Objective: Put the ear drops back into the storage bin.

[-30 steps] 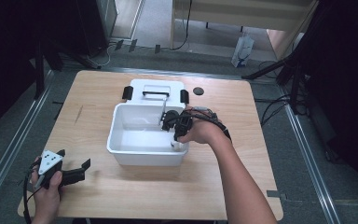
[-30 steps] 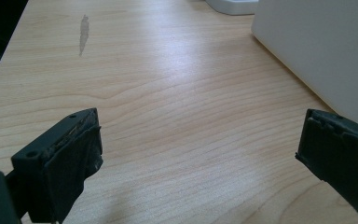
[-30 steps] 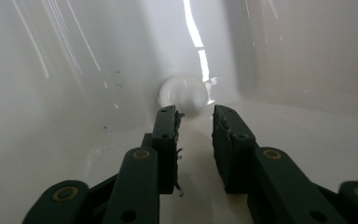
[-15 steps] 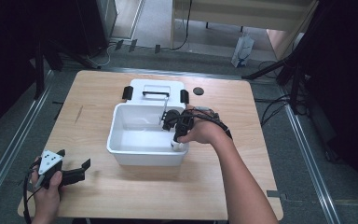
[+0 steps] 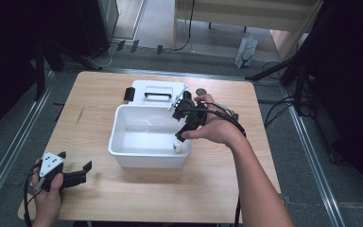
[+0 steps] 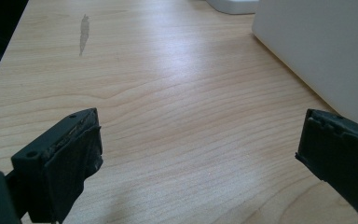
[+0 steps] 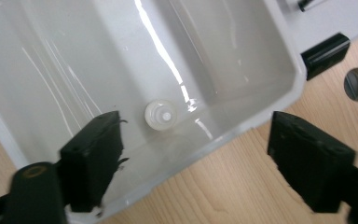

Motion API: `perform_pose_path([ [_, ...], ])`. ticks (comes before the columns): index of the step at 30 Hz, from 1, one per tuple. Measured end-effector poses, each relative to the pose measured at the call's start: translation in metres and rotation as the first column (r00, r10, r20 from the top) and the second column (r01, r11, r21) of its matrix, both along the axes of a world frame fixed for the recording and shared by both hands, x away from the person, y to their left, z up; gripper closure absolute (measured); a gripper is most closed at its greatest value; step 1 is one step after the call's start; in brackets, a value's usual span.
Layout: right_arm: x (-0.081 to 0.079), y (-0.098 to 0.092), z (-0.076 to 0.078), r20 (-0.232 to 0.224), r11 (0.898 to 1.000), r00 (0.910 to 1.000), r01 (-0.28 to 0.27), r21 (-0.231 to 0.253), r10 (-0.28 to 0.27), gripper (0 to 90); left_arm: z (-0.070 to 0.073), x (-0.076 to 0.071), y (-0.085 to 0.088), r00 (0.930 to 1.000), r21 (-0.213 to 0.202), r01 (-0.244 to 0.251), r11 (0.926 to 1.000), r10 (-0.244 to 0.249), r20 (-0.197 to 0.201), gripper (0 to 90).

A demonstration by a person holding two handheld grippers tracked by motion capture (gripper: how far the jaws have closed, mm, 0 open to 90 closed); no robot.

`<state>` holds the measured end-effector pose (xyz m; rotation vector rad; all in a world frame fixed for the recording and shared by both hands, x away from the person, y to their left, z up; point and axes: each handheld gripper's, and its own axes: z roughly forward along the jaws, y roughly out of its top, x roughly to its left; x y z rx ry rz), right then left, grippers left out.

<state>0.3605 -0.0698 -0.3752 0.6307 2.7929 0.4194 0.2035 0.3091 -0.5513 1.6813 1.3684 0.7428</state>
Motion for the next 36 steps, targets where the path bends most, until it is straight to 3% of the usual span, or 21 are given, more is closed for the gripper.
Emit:
perform_pose_path([
  [3,-0.001,-0.012,0.007,0.007,0.997,0.9975,0.07,0.027,-0.07,2.0,0.0,0.0,0.0,1.0,-0.001,-0.001,1.0,0.001,0.0,0.3],
  [5,-0.002,-0.015,0.008,0.0,0.995,0.9962,0.088,0.039,-0.088,0.4,0.0,0.0,0.0,1.0,-0.001,0.0,1.0,0.0,0.0,0.3],
  [8,-0.004,-0.026,0.012,-0.011,0.988,0.9913,0.131,0.078,-0.131,0.0,0.0,0.0,0.0,1.0,0.0,-0.001,1.0,0.001,0.0,0.3],
  [10,-0.008,-0.038,0.014,0.005,0.982,0.9869,0.16,0.097,-0.161,0.0,0.0,0.0,0.0,1.0,0.001,-0.002,1.0,0.002,0.0,0.3],
  [14,-0.011,-0.052,0.013,0.004,0.974,0.9802,0.196,0.116,-0.198,0.0,0.0,0.0,0.0,1.0,0.003,0.0,1.0,0.0,0.0,0.3],
  [15,-0.013,-0.062,0.011,0.003,0.966,0.9751,0.219,0.136,-0.222,0.0,0.0,0.0,-0.001,1.0,0.004,0.0,1.0,0.0,0.004,0.3],
  [22,-0.02,-0.097,-0.002,0.02,0.946,0.9602,0.271,0.176,-0.279,0.0,0.0,0.0,-0.001,1.0,0.012,0.001,0.9999,-0.001,0.0,0.3],
  [24,-0.024,-0.111,-0.008,0.026,0.938,0.9539,0.289,0.191,-0.299,0.0,0.0,0.0,-0.001,1.0,0.011,-0.001,0.9999,0.001,0.0,0.3],
  [25,-0.027,-0.121,-0.014,0.027,0.928,0.9467,0.309,0.208,-0.321,0.0,0.0,0.0,-0.002,1.0,0.013,-0.002,0.9999,0.002,0.0,0.3],
  [26,-0.027,-0.121,-0.014,0.027,0.928,0.9467,0.309,0.208,-0.321,0.0,0.0,0.0,-0.002,1.0,0.013,-0.002,0.9999,0.002,0.0,0.3],
  [28,-0.031,-0.134,-0.023,0.04,0.918,0.9379,0.328,0.224,-0.345,0.0,0.0,0.0,-0.002,1.0,0.013,-0.003,0.9999,0.003,0.0,0.3],
  [29,-0.035,-0.146,-0.032,0.037,0.906,0.9301,0.346,0.243,-0.365,0.0,0.0,0.0,-0.002,1.0,0.014,-0.003,0.9999,0.003,0.0,0.3],
  [30,-0.035,-0.146,-0.032,0.037,0.906,0.9301,0.346,0.243,-0.365,0.0,0.0,0.0,-0.002,1.0,0.015,-0.003,0.9999,0.003,0.001,0.3],
  [32,-0.04,-0.157,-0.043,0.039,0.893,0.9205,0.366,0.261,-0.389,0.0,0.0,0.0,-0.002,1.0,0.017,-0.002,0.9999,0.002,0.001,0.3],
  [33,-0.045,-0.168,-0.053,0.036,0.878,0.9115,0.383,0.288,-0.41,0.0,0.0,0.0,-0.002,1.0,0.016,-0.002,0.9999,0.002,0.001,0.3],
  [34,-0.045,-0.168,-0.053,0.036,0.878,0.9115,0.383,0.288,-0.41,0.0,0.0,0.0,-0.002,1.0,0.016,-0.002,0.9999,0.002,0.001,0.3],
  [36,-0.05,-0.179,-0.063,0.038,0.863,0.9029,0.396,0.312,-0.428,0.0,0.0,0.0,-0.002,1.0,0.017,-0.003,0.9998,0.003,0.001,0.3],
])
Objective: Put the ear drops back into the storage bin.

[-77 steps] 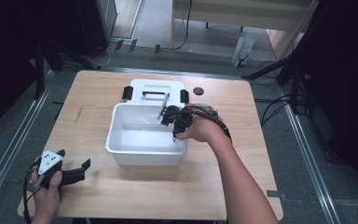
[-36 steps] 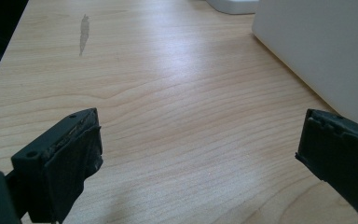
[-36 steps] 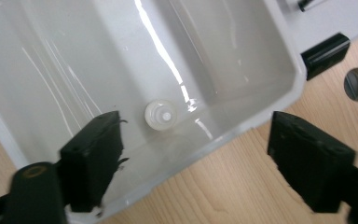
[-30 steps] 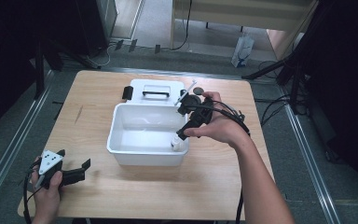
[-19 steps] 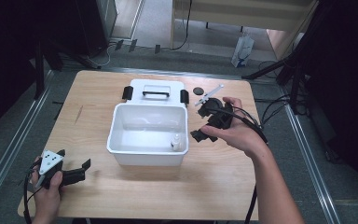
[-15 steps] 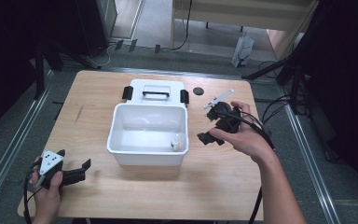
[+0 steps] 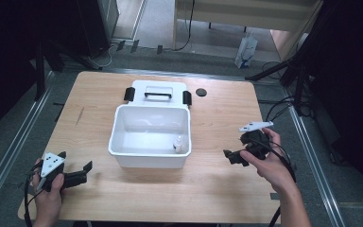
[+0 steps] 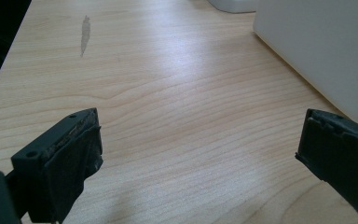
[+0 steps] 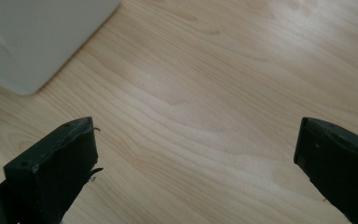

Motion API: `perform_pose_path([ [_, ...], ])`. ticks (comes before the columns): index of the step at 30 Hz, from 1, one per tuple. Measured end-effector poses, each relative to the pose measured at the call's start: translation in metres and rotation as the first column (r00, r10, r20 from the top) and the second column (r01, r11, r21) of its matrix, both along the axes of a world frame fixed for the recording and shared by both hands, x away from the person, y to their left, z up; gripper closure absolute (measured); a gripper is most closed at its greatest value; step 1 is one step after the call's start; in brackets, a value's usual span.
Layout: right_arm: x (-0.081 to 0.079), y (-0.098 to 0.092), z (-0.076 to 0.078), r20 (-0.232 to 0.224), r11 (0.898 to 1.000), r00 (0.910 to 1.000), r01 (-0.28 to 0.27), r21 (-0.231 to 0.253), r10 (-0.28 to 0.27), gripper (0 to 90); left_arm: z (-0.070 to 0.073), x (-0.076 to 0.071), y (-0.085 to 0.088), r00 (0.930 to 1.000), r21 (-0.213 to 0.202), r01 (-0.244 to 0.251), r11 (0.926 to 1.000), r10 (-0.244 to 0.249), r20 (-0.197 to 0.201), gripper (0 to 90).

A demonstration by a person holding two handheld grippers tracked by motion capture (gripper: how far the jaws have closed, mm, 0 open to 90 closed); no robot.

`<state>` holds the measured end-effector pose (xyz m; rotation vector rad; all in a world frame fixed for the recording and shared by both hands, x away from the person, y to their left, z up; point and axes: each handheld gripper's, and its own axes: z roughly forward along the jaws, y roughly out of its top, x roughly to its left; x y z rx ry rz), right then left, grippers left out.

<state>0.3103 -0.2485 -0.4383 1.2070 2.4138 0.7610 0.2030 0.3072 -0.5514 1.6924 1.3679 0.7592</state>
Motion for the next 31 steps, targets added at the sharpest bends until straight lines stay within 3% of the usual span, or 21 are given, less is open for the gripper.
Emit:
perform_pose_path([
  [8,-0.03,-0.039,-0.048,0.071,0.993,0.9926,0.092,0.079,-0.098,0.0,0.0,0.0,0.002,1.0,-0.011,-0.004,0.9999,0.004,-0.006,0.3],
  [12,-0.044,-0.051,-0.071,0.119,0.984,0.9821,0.132,0.117,-0.146,0.0,0.0,0.0,0.001,1.0,-0.005,-0.006,1.0,0.006,-0.001,0.3],
  [15,-0.056,-0.06,-0.081,0.162,0.975,0.9682,0.167,0.144,-0.19,0.0,0.0,0.0,0.001,1.0,-0.002,-0.006,1.0,0.006,-0.001,0.3],
  [17,-0.064,-0.067,-0.089,0.192,0.963,0.9535,0.198,0.18,-0.232,0.0,0.0,0.0,0.001,1.0,-0.006,-0.004,1.0,0.004,0.0,0.3],
  [19,-0.072,-0.075,-0.097,0.218,0.943,0.9348,0.227,0.243,-0.281,0.0,0.0,0.0,0.001,1.0,-0.005,-0.004,1.0,0.004,-0.002,0.3],
  [20,-0.073,-0.079,-0.101,0.206,0.932,0.9314,0.24,0.271,-0.3,0.0,0.0,0.0,0.001,1.0,-0.002,-0.004,1.0,0.004,-0.003,0.3],
  [23,-0.071,-0.083,-0.107,0.219,0.926,0.9166,0.276,0.259,-0.335,0.0,0.0,0.0,-0.001,1.0,0.013,-0.005,0.9999,0.006,-0.007,0.3],
  [25,-0.071,-0.086,-0.107,0.224,0.909,0.9077,0.279,0.309,-0.355,0.0,0.0,0.0,-0.001,0.9999,0.012,-0.013,0.9998,0.014,-0.005,0.3],
  [27,-0.071,-0.087,-0.109,0.213,0.899,0.9048,0.29,0.327,-0.369,0.0,0.0,-0.001,0.0,0.9996,0.012,-0.027,0.9996,0.027,-0.002,0.3],
  [28,-0.071,-0.087,-0.109,0.213,0.899,0.9048,0.29,0.327,-0.369,0.0,0.0,-0.001,0.001,0.9994,0.009,-0.035,0.9993,0.035,0.003,0.3],
  [29,-0.071,-0.088,-0.109,0.204,0.897,0.9103,0.278,0.343,-0.36,0.0,0.0,-0.001,0.001,0.9992,0.006,-0.04,0.9992,0.04,0.007,0.3],
  [31,-0.071,-0.089,-0.109,0.199,0.896,0.9125,0.276,0.347,-0.358,0.0,0.0,-0.002,0.002,0.999,-0.001,-0.043,0.9991,0.043,0.009,0.3],
])
